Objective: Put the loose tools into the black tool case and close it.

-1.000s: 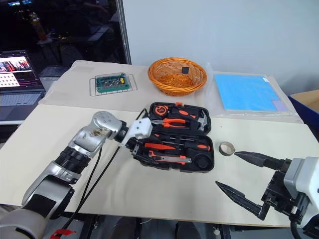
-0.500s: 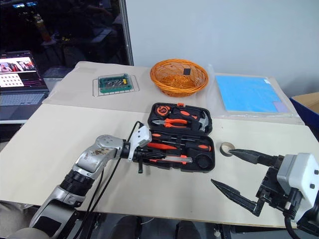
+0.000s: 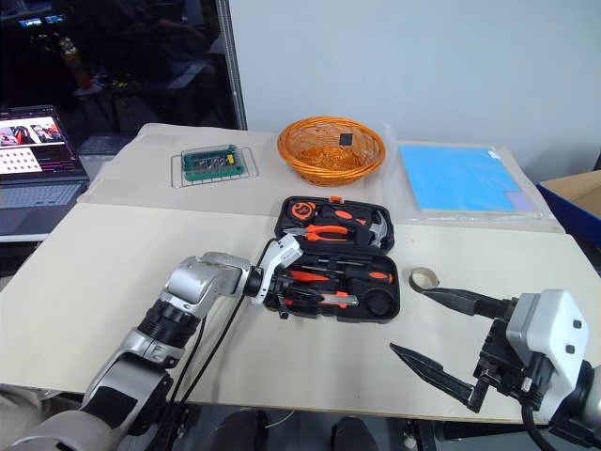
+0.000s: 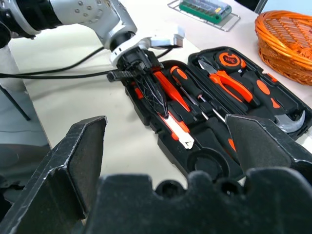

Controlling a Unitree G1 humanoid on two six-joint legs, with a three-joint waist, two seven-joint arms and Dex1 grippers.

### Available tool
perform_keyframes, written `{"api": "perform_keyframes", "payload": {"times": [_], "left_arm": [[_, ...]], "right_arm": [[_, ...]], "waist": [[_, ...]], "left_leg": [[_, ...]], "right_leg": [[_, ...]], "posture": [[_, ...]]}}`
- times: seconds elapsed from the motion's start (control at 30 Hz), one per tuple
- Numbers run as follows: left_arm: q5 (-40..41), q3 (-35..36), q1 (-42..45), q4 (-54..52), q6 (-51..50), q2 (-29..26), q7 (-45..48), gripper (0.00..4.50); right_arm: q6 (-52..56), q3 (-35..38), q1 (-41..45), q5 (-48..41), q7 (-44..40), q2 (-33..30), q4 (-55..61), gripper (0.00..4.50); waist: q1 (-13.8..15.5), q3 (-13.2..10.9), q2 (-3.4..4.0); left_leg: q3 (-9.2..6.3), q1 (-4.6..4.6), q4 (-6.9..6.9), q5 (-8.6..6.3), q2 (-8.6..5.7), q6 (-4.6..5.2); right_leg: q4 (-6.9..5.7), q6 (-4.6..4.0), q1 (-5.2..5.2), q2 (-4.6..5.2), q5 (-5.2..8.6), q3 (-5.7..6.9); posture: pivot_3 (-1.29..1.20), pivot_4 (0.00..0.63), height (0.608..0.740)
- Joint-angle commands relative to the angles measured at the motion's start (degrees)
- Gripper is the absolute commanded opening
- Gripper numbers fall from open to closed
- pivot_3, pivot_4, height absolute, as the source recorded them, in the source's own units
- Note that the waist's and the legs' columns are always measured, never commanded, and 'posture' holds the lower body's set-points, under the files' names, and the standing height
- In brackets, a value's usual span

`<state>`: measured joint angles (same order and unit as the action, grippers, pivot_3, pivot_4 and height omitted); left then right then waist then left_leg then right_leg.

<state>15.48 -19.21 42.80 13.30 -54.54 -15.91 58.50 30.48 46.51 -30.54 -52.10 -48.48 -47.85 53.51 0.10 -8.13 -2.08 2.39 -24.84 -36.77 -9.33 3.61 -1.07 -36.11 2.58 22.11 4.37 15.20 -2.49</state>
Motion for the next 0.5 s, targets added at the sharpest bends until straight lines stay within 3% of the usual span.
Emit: {"api": "perform_keyframes", "payload": {"times": [0.03,0.13,0.23,0.5], "left_arm": [[2.92,5.06,-1.88,-4.41,4.65,0.09,-1.07,0.05],[9.14,10.59,-2.27,-10.00,4.13,0.95,0.09,0.05],[9.32,12.40,-2.36,-10.59,7.10,0.94,-1.50,0.05],[-3.96,3.38,-6.36,-7.03,23.18,-3.32,-5.66,0.05]], "right_arm": [[-0.11,0.60,-0.27,-0.98,0.42,-0.15,1.10,4.50],[-0.39,0.71,-0.43,-1.37,0.60,0.14,1.25,4.50],[-0.85,-0.17,-0.45,-0.63,0.59,0.37,1.08,4.50],[-1.17,-2.21,0.78,0.26,1.26,0.41,0.84,4.50]], "waist": [[-0.02,0.00,0.00],[-0.10,-0.18,-0.01],[0.15,-0.18,0.00],[0.58,-0.19,-0.01]], "left_leg": [[0.00,-0.01,0.00,0.00,0.00,0.00],[0.03,-0.38,0.00,0.03,0.04,0.05],[0.02,-0.45,0.00,0.19,0.04,0.31],[0.00,-0.56,0.04,0.19,-0.08,0.32]], "right_leg": [[0.01,0.00,0.01,0.00,0.00,0.00],[-0.04,-0.07,0.15,0.01,-0.05,-0.03],[0.00,-0.05,0.16,-0.01,-0.04,0.00],[0.07,0.02,0.17,0.01,0.02,-0.06]], "posture": [[0.00,0.150,0.740],[0.00,0.150,0.740],[0.00,0.150,0.740],[0.00,0.150,0.740]]}}
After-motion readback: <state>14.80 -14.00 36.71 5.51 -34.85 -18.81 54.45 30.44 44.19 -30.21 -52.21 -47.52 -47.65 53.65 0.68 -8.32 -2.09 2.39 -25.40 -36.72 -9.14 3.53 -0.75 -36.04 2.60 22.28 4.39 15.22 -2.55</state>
